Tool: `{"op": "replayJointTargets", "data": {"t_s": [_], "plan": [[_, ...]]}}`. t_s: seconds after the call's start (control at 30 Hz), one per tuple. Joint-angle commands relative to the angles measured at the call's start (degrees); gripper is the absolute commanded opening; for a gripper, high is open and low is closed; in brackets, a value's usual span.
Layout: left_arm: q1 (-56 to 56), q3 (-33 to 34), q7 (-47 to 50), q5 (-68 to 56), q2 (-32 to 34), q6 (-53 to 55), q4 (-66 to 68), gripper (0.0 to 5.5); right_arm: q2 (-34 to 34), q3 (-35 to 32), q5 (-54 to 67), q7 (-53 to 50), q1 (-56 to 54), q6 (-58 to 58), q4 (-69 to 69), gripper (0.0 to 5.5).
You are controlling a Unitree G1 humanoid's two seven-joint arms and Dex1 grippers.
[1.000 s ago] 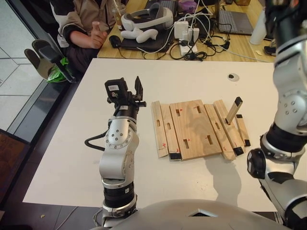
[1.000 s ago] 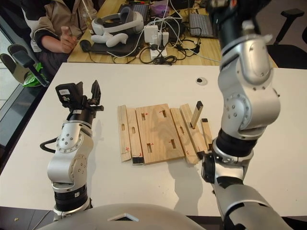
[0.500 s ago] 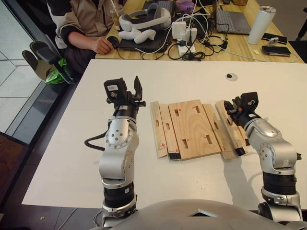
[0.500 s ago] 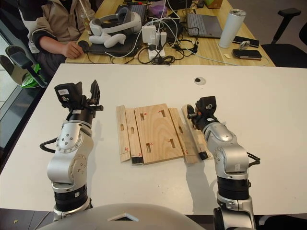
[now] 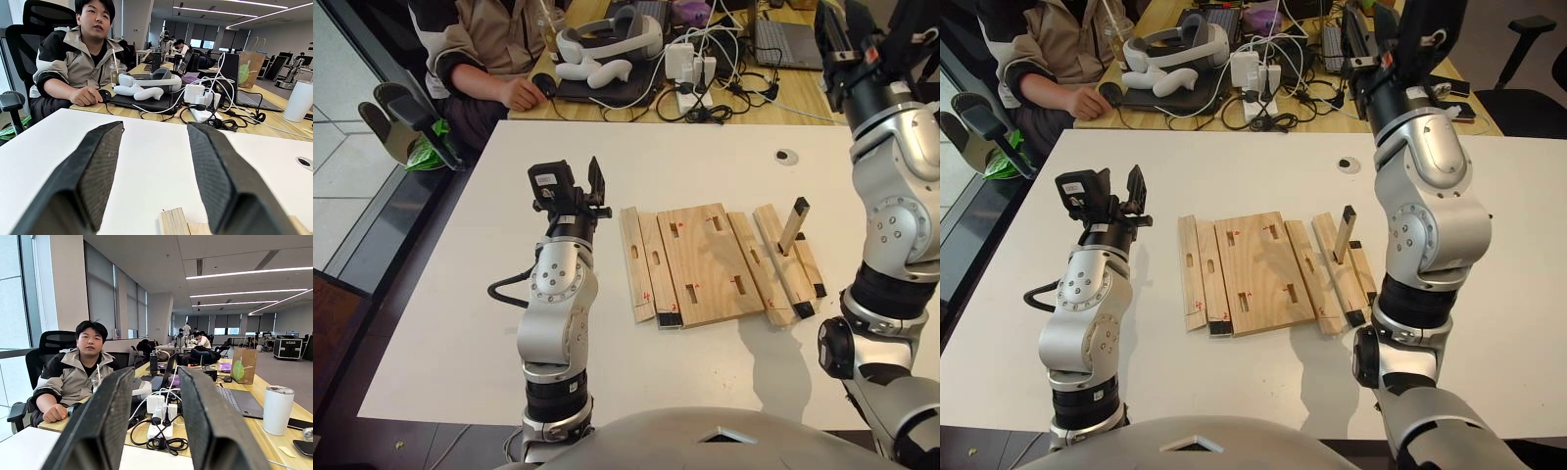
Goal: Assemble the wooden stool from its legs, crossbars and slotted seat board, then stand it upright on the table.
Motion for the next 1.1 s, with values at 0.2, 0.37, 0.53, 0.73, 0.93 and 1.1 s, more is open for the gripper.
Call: {"op": "replayJointTargets", "data": {"t_s": [0.2,0.37,0.53,0.73,0.93,1.1], "plan": [[-0.54,-0.66,0.60,-0.23,-1.45,-0.65,0.46,2.43,-3.32,3.42,-6.43,0.00,19.77,8.05,9.85,1.66],[-0.35,-0.77,0.64,-0.29,-1.37,-0.86,0.70,2.43,-3.10,3.48,-6.21,1.46,19.88,6.69,9.96,1.66],[-0.75,-0.84,0.65,-0.40,-1.43,-1.13,0.93,2.43,0.66,-0.06,-2.62,1.77,14.27,0.61,6.48,1.66],[-1.08,-0.76,0.54,-0.70,-1.06,-1.01,0.85,2.43,-0.22,-7.08,2.84,0.44,1.23,-2.11,5.26,1.66],[-0.78,-1.02,0.61,-0.64,-1.06,-1.07,0.86,2.43,0.35,-5.98,3.61,-0.81,8.48,5.78,6.05,1.66],[-0.82,-0.92,0.53,-0.72,-0.93,-0.83,0.86,2.43,-0.37,-2.07,1.55,-0.39,19.14,12.70,7.85,1.66]]}}
